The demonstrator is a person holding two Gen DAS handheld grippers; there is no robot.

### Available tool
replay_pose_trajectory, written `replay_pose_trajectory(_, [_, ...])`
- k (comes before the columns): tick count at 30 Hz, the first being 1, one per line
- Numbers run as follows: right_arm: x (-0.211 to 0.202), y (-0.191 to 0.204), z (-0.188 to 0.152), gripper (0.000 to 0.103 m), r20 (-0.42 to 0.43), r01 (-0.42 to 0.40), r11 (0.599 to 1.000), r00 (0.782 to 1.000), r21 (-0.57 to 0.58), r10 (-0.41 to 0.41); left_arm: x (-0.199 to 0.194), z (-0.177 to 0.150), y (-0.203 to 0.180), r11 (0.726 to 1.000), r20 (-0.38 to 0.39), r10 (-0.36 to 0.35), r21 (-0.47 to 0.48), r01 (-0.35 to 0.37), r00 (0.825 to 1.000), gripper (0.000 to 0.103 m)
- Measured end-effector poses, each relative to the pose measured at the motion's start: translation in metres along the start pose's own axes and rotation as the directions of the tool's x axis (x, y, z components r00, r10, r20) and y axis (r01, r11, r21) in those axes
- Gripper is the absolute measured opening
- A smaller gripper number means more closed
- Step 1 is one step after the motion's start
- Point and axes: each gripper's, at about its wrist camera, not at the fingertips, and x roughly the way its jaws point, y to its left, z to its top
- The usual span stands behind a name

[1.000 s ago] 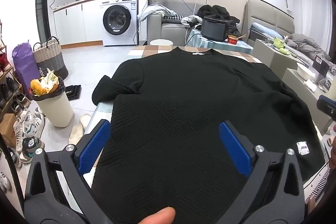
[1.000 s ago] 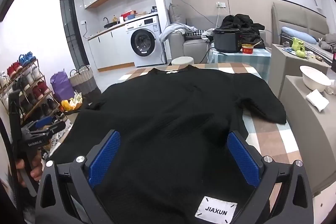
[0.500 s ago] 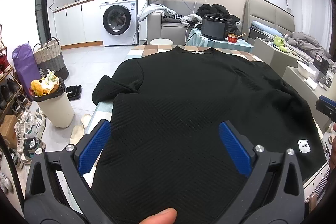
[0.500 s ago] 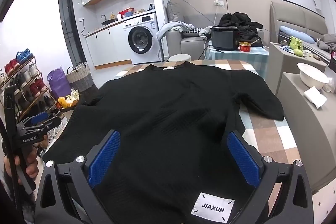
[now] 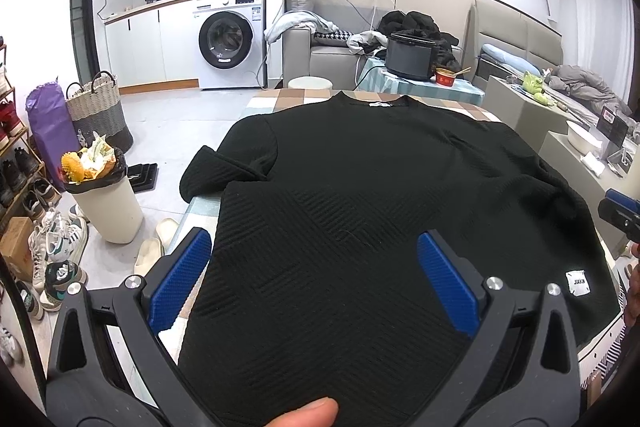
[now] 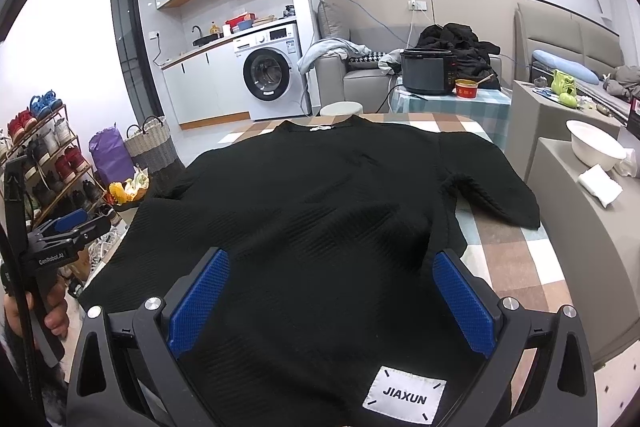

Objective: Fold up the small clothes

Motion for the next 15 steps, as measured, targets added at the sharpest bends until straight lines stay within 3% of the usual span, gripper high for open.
replay_pose_trajectory(15, [-0.001,0.0002,-0.0004,0.103,0.005,0.004,1.0,1.0,0.005,-0.004,-0.0016,0.0001,0.0002,1.0,0.002,0.001,0.0,-0.001,1.0,0.102])
